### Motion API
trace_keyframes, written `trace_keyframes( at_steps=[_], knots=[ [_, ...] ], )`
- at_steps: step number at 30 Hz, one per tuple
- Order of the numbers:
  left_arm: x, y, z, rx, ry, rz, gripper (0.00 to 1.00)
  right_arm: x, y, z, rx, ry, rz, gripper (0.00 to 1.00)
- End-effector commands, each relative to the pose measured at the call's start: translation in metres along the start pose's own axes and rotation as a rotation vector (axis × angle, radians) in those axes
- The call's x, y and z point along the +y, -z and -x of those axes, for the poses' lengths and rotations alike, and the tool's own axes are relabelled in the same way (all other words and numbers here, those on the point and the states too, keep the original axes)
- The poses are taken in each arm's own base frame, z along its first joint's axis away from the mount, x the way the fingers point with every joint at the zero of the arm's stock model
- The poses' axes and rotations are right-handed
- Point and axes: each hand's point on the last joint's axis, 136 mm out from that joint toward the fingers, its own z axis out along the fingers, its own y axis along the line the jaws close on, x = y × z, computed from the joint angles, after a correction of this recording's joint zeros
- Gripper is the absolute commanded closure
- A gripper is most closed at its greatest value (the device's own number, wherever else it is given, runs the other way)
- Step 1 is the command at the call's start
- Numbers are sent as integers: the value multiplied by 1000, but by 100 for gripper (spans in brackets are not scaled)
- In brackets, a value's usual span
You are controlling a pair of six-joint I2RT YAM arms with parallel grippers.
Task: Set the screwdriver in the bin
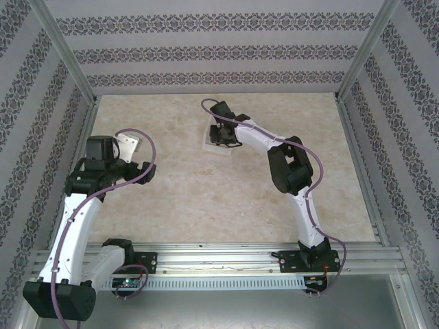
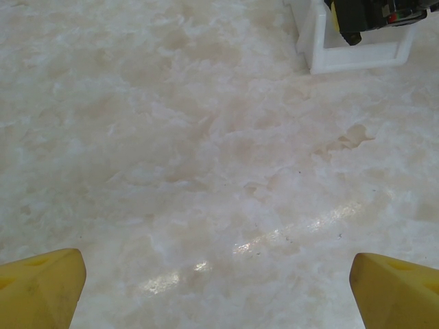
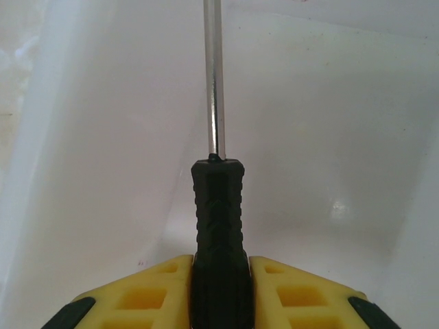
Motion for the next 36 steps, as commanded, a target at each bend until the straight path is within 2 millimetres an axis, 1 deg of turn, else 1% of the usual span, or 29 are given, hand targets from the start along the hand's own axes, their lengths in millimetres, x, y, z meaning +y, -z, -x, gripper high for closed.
trace_keyframes(
  at_steps=[1,15,18,21,24,27,30,32,33,35,36],
  knots=[
    [-3,2,9,-30,-10,-10,1,6,-1,-2,7,28,-5,75],
    [-2,1,9,-20,-9,-8,1,10,6,4,-5,37,-4,69],
    [-3,2,8,-16,-9,-10,1,10,10,6,-15,42,-5,68],
    [-2,3,8,-14,-10,-9,1,13,19,11,-31,45,1,67],
    [-2,4,10,-11,-8,-10,1,17,39,20,-70,50,14,67],
    [-2,2,11,-2,3,-11,1,25,66,28,-117,64,43,66],
    [-2,0,12,4,15,-17,1,35,100,33,-170,86,78,64],
    [-1,-2,10,10,21,-15,1,44,129,37,-227,112,115,62],
    [0,-3,10,11,25,-10,1,46,141,37,-249,124,130,61],
    [4,-6,7,14,34,15,1,52,173,34,-314,158,171,58],
    [7,-8,7,12,39,31,1,50,185,31,-341,169,180,57]
  ],
)
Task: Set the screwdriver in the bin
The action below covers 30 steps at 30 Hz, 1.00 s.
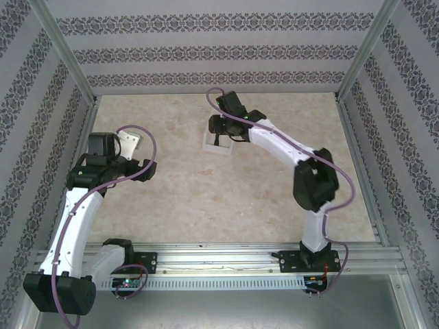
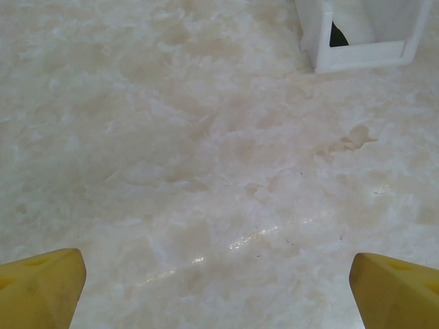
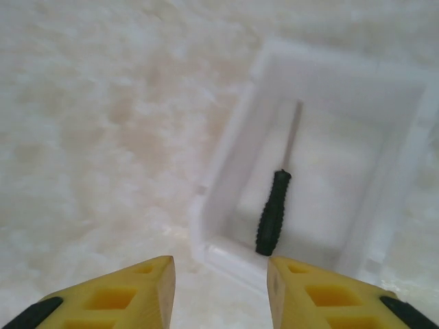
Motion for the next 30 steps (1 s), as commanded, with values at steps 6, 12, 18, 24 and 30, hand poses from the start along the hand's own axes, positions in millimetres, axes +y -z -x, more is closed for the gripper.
trace_keyframes(
  at_steps=[6,12,18,24,30],
  knots=[
    [26,-14,-4,-49,75,154,1,-19,100,-8,-237,108,28,44],
    [39,-19,-10,-187,106,244,1,-75,141,-41,-370,206,-111,2],
    [47,-23,-14,-190,154,288,1,-108,169,-63,-421,171,-151,2],
    [53,-40,-12,-242,123,307,1,-132,174,-88,-433,230,-218,2],
    [54,-55,-16,-238,139,303,1,-165,177,-99,-448,195,-337,2]
  ],
)
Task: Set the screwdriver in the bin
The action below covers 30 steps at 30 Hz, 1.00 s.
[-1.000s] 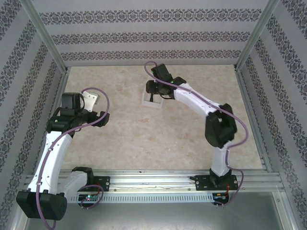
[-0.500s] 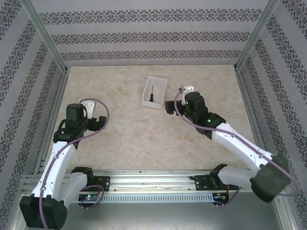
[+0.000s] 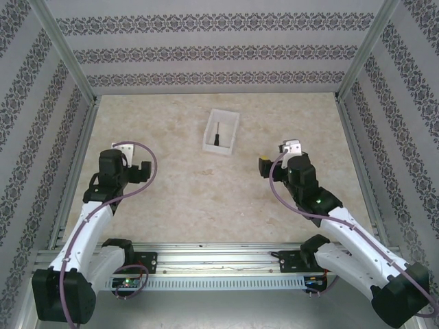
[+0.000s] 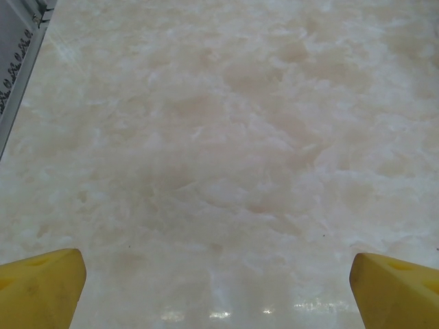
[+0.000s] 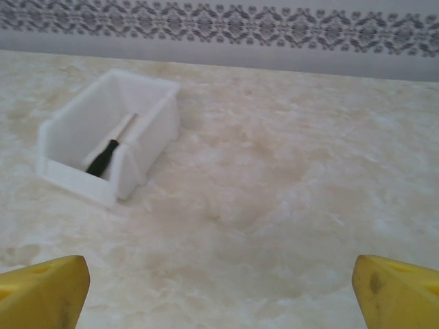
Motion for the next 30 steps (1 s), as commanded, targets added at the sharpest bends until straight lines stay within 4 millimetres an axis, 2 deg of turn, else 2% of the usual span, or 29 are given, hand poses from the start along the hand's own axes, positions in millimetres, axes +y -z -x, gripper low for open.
trace_keyframes(
  at_steps=[1,7,10,15,20,22,23,24,30],
  knots=[
    [-2,-7,15,-83,11,-1,1,-23,1,-5,-27,10,-110,2],
    [-12,-31,12,-96,51,-48,1,-45,6,-13,-52,-3,-164,2],
    [-11,-48,13,-119,76,-36,1,-56,7,-11,-85,-39,-181,2],
    [-6,-69,7,-195,73,-1,1,-69,-1,-13,-102,-55,-191,2],
    [-1,-80,2,-257,82,23,1,-87,-7,-13,-125,-23,-245,2],
    [2,-81,4,-292,99,31,1,-99,-6,-6,-164,-48,-270,2],
    [3,-81,5,-303,109,35,1,-105,-9,-17,-151,-72,-281,2],
    [5,-81,6,-322,117,42,1,-110,-10,-18,-165,-102,-288,2],
    [15,-85,-1,-386,155,78,1,-113,-27,-20,-236,-90,-263,2]
  ],
)
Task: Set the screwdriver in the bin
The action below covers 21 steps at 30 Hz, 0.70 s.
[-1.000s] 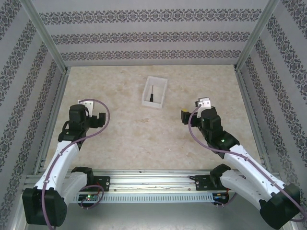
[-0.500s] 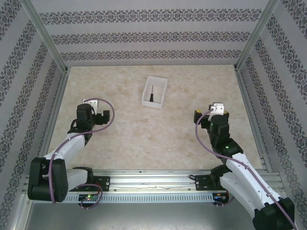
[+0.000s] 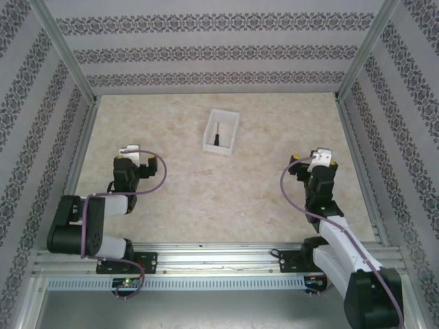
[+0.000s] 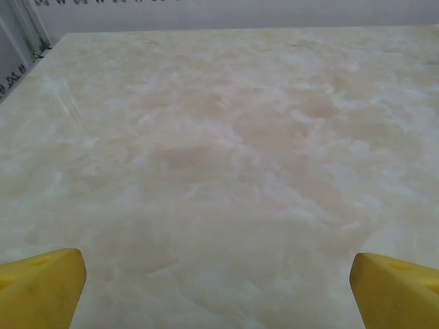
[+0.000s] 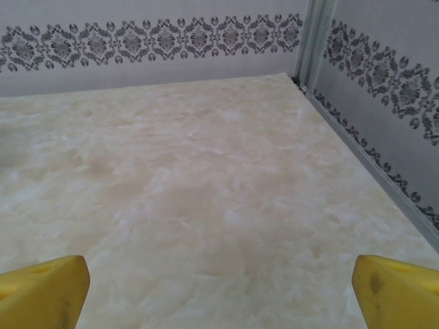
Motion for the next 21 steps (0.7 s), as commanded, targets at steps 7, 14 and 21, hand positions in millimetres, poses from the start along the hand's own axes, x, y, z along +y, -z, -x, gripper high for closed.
trace_keyframes(
  at_steps=[7,14,21],
  knots=[
    [6,4,9,-196,48,8,1,27,-17,15,-154,15,149,2],
    [6,10,9,-216,53,4,1,21,-35,0,-136,49,115,2],
    [11,2,9,-176,60,32,1,27,-60,-14,-91,43,130,2]
  ],
)
